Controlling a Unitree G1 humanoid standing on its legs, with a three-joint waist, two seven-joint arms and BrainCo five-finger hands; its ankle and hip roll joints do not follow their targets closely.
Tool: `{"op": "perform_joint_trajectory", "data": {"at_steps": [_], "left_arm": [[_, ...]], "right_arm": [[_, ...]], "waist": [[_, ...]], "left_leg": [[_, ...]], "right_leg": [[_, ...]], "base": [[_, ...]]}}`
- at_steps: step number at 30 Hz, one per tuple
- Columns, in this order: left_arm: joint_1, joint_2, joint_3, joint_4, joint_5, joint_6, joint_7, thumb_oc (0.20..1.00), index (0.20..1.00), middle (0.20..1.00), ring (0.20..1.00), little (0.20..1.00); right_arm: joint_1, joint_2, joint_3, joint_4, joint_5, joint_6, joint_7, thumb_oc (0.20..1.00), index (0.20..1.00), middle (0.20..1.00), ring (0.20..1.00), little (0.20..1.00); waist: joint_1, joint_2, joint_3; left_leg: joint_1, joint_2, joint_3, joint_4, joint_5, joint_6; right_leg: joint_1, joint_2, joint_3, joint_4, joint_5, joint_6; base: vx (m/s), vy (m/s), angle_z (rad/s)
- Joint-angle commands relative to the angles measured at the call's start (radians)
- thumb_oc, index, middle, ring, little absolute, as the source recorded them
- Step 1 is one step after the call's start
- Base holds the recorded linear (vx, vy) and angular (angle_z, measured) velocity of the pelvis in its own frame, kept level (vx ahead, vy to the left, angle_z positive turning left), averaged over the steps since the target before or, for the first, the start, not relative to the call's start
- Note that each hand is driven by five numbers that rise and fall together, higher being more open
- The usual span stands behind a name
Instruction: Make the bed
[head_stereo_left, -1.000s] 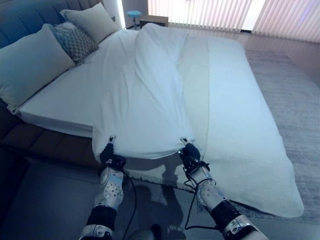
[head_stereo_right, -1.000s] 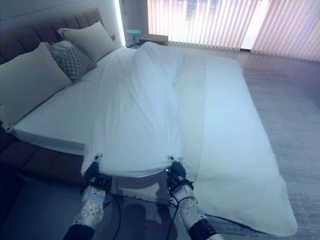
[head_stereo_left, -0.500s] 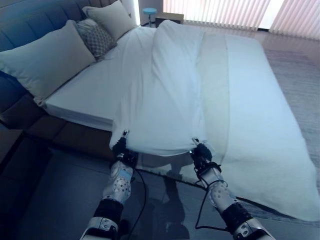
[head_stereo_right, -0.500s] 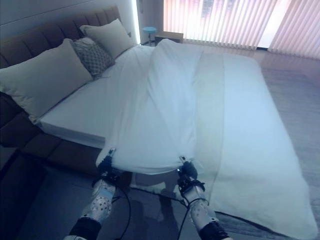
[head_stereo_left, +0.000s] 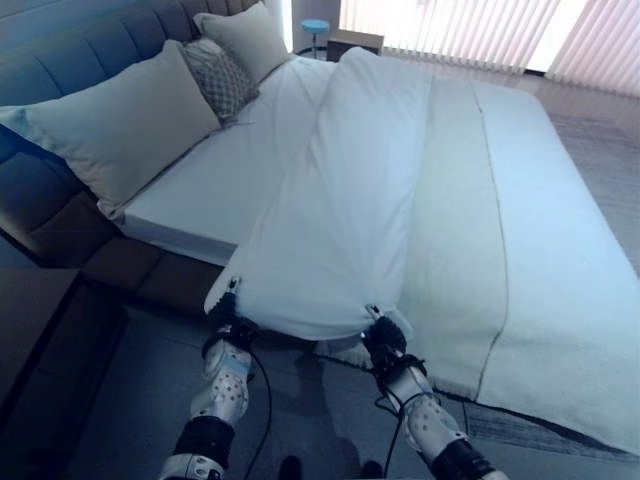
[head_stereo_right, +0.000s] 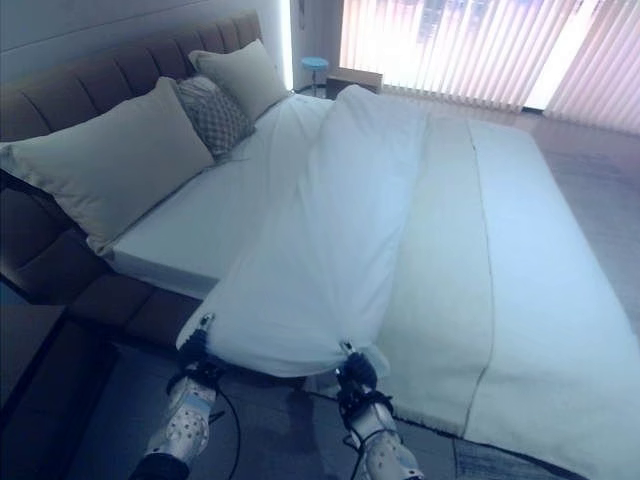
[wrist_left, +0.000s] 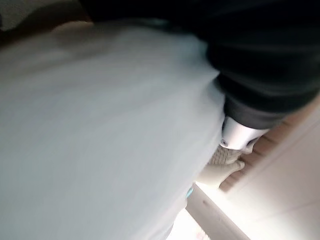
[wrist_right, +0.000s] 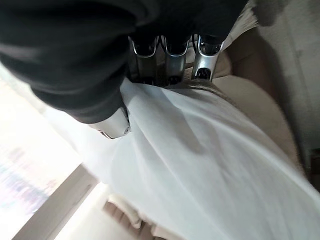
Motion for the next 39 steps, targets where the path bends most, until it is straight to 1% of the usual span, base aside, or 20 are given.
{"op": "perform_joint_trajectory", "data": {"at_steps": [1, 2, 5, 9, 10, 11, 14, 16, 17, 19, 20, 23, 24, 25, 26, 27, 30, 33, 35, 39], "left_arm": [[0.046, 0.106, 0.063, -0.046, 0.037, -0.084, 0.037, 0.200, 0.200, 0.200, 0.200, 0.200], [0.042, 0.094, 0.042, -0.027, 0.047, -0.077, 0.039, 0.200, 0.200, 0.200, 0.200, 0.200], [0.050, 0.087, 0.036, -0.025, 0.055, -0.068, 0.040, 0.200, 0.200, 0.200, 0.200, 0.200], [0.048, 0.108, 0.020, -0.059, 0.096, -0.043, 0.036, 0.200, 0.200, 0.200, 0.200, 0.200], [0.043, 0.116, 0.015, -0.084, 0.112, -0.045, 0.036, 0.200, 0.200, 0.200, 0.200, 0.200], [0.040, 0.119, 0.016, -0.103, 0.115, -0.046, 0.037, 0.200, 0.200, 0.200, 0.200, 0.200], [0.028, 0.125, 0.027, -0.136, 0.116, -0.051, 0.045, 0.200, 0.200, 0.200, 0.200, 0.200], [0.025, 0.136, 0.042, -0.165, 0.126, -0.047, 0.054, 0.200, 0.200, 0.200, 0.200, 0.200], [0.028, 0.148, 0.058, -0.195, 0.130, -0.051, 0.061, 0.200, 0.200, 0.200, 0.200, 0.200], [0.026, 0.152, 0.065, -0.206, 0.135, -0.054, 0.065, 0.200, 0.200, 0.200, 0.200, 0.200], [0.020, 0.161, 0.078, -0.221, 0.156, -0.070, 0.075, 0.200, 0.200, 0.200, 0.200, 0.200], [0.019, 0.149, 0.082, -0.205, 0.143, -0.082, 0.071, 0.200, 0.200, 0.200, 0.200, 0.200], [0.034, 0.111, 0.075, -0.167, 0.043, -0.088, 0.057, 0.200, 0.200, 0.200, 0.200, 0.200], [0.035, 0.111, 0.075, -0.167, 0.043, -0.088, 0.057, 0.200, 0.200, 0.200, 0.200, 0.200], [0.042, 0.096, 0.064, -0.129, 0.028, -0.077, 0.073, 0.200, 0.200, 0.200, 0.200, 0.200], [0.042, 0.096, 0.064, -0.128, 0.028, -0.077, 0.073, 0.200, 0.200, 0.200, 0.200, 0.200], [0.033, 0.104, 0.036, -0.029, 0.059, -0.058, 0.100, 0.200, 0.200, 0.200, 0.200, 0.200], [-0.017, 0.108, 0.005, 0.169, 0.095, -0.032, 0.143, 0.200, 0.200, 0.200, 0.200, 0.200], [-0.028, 0.108, 0.001, 0.188, 0.097, -0.038, 0.149, 0.200, 0.200, 0.200, 0.200, 0.200], [-0.134, 0.123, -0.039, 0.357, 0.127, -0.039, 0.181, 0.200, 0.200, 0.200, 0.200, 0.200]], "right_arm": [[0.053, -0.030, -0.018, -0.021, -0.031, -0.035, -0.010, 0.200, 0.200, 0.200, 0.200, 0.200], [0.056, -0.036, -0.031, -0.011, -0.037, -0.041, -0.026, 0.200, 0.200, 0.200, 0.200, 0.200], [0.060, -0.036, -0.040, -0.009, -0.043, -0.040, -0.036, 0.200, 0.200, 0.200, 0.200, 0.200], [0.048, -0.058, -0.048, -0.081, -0.054, -0.049, -0.039, 0.200, 0.200, 0.200, 0.200, 0.200], [0.028, -0.079, -0.046, -0.119, -0.071, -0.053, -0.032, 0.200, 0.200, 0.200, 0.200, 0.200], [0.014, -0.090, -0.044, -0.141, -0.077, -0.059, -0.029, 0.200, 0.200, 0.200, 0.200, 0.200], [-0.022, -0.108, -0.044, -0.180, -0.089, -0.070, -0.027, 0.200, 0.200, 0.200, 0.200, 0.200], [-0.045, -0.115, -0.049, -0.201, -0.099, -0.070, -0.025, 0.200, 0.200, 0.200, 0.200, 0.200], [-0.054, -0.119, -0.049, -0.216, -0.115, -0.070, -0.022, 0.200, 0.200, 0.200, 0.200, 0.200], [-0.056, -0.125, -0.048, -0.227, -0.130, -0.069, -0.019, 0.200, 0.200, 0.200, 0.200, 0.200], [-0.041, -0.146, -0.053, -0.253, -0.172, -0.062, -0.011, 0.200, 0.200, 0.200, 0.200, 0.200], [-0.008, -0.145, -0.063, -0.245, -0.198, -0.059, -0.005, 0.200, 0.200, 0.200, 0.200, 0.200], [0.026, -0.131, -0.067, -0.222, -0.176, -0.051, -0.011, 0.200, 0.200, 0.200, 0.200, 0.200], [0.026, -0.131, -0.067, -0.222, -0.176, -0.051, -0.011, 0.200, 0.200, 0.200, 0.200, 0.200], [0.037, -0.110, -0.065, -0.154, -0.156, -0.042, -0.026, 0.200, 0.200, 0.200, 0.200, 0.200], [0.037, -0.110, -0.065, -0.153, -0.155, -0.042, -0.025, 0.200, 0.200, 0.200, 0.200, 0.200], [-0.007, -0.100, -0.036, -0.019, -0.159, -0.021, -0.062, 0.200, 0.200, 0.200, 0.200, 0.200], [-0.114, -0.078, -0.006, 0.174, -0.193, 0.012, -0.113, 0.200, 0.200, 0.200, 0.200, 0.200], [-0.147, -0.072, 0.002, 0.213, -0.205, 0.016, -0.120, 0.200, 0.200, 0.200, 0.200, 0.200], [-0.301, -0.060, 0.032, 0.393, -0.308, 0.027, -0.184, 0.200, 0.200, 0.200, 0.200, 0.200]], "waist": [[0.026, -0.010, -0.041], [0.011, -0.007, -0.044], [0.005, -0.004, -0.059], [-0.008, 0.004, -0.065], [-0.008, -0.001, -0.045], [-0.003, -0.003, -0.031], [0.015, -0.008, -0.010], [0.017, -0.019, -0.017], [0.023, -0.023, -0.035], [0.026, -0.021, -0.040], [0.018, -0.009, -0.042], [0.012, -0.001, -0.043], [0.007, -0.001, -0.033], [0.007, -0.001, -0.034], [0.008, 0.002, -0.008], [0.009, 0.002, -0.009], [0.022, 0.003, 0.046], [0.044, 0.002, 0.115], [0.050, 0.001, 0.130], [0.070, 0.000, 0.207]], "left_leg": [[-0.010, -0.042, 0.102, -0.051, 0.029, -0.062], [-0.003, -0.051, 0.090, -0.051, 0.032, -0.057], [0.002, -0.054, 0.089, -0.051, 0.028, -0.059], [0.009, -0.057, 0.075, -0.025, 0.024, -0.060], [-0.028, -0.070, 0.077, 0.080, 0.006, -0.081], [-0.058, -0.076, 0.072, 0.135, 0.000, -0.097], [-0.097, -0.080, 0.044, 0.196, 0.002, -0.116], [-0.098, -0.044, 0.056, 0.179, -0.033, -0.089], [-0.093, -0.013, 0.040, 0.143, -0.030, -0.080], [-0.092, -0.001, 0.026, 0.122, -0.020, -0.078], [-0.086, 0.032, 0.045, 0.073, 0.001, -0.076], [-0.062, 0.034, 0.052, 0.008, 0.018, -0.073], [-0.057, 0.025, 0.053, -0.008, 0.022, -0.064], [-0.057, 0.025, 0.054, -0.008, 0.022, -0.064], [-0.076, 0.018, 0.066, -0.007, 0.029, -0.060], [-0.078, 0.018, 0.066, -0.006, 0.028, -0.060], [-0.146, 0.009, 0.079, -0.005, 0.039, -0.053], [-0.225, 0.000, 0.090, 0.010, 0.043, -0.049], [-0.253, 0.000, 0.091, 0.017, 0.046, -0.050], [-0.369, -0.006, 0.103, 0.055, 0.052, -0.054]], "right_leg": [[-0.071, 0.033, 0.059, 0.076, -0.037, 0.062], [-0.049, 0.033, 0.079, 0.053, -0.024, 0.061], [-0.018, 0.032, 0.065, 0.015, -0.015, 0.063], [0.008, 0.032, 0.069, 0.012, -0.029, 0.053], [0.011, 0.015, 0.061, 0.015, -0.026, 0.052], [0.012, 0.009, 0.064, 0.014, -0.024, 0.051], [0.014, 0.000, 0.082, 0.013, -0.019, 0.049], [0.014, -0.017, 0.095, 0.009, -0.013, 0.060], [0.015, -0.021, 0.113, 0.005, -0.015, 0.065], [0.012, -0.021, 0.122, 0.005, -0.017, 0.066], [0.003, -0.027, 0.115, 0.015, -0.033, 0.069], [0.003, -0.027, 0.111, 0.015, -0.038, 0.069], [-0.006, -0.036, 0.116, 0.012, -0.035, 0.073], [-0.007, -0.036, 0.117, 0.013, -0.035, 0.073], [-0.035, -0.046, 0.119, 0.014, -0.024, 0.079], [-0.037, -0.046, 0.119, 0.015, -0.024, 0.079], [-0.115, -0.062, 0.126, 0.021, 0.004, 0.090], [-0.186, -0.078, 0.135, 0.014, 0.042, 0.097], [-0.210, -0.082, 0.138, 0.010, 0.053, 0.099], [-0.308, -0.088, 0.146, -0.002, 0.089, 0.105]], "base": [[0.01, 0.062, 0.58], [0.01, 0.012, 0.62], [0.02, -0.010, 0.71], [0.02, -0.063, 0.27], [-0.08, -0.032, 0.09], [-0.08, -0.031, 0.13], [-0.05, 0.019, 0.05], [0.08, 0.042, -0.14], [0.12, 0.053, -0.11], [0.11, 0.112, -0.20], [0.10, 0.143, -0.21], [0.10, 0.190, -0.05], [0.03, 0.116, -0.03], [-0.03, 0.223, 0.01], [-0.06, 0.107, 0.02], [-0.12, 0.162, -0.02], [-0.15, 0.110, -0.03], [-0.09, 0.138, -0.03], [-0.05, 0.068, -0.04], [-0.04, 0.051, -0.10]]}}
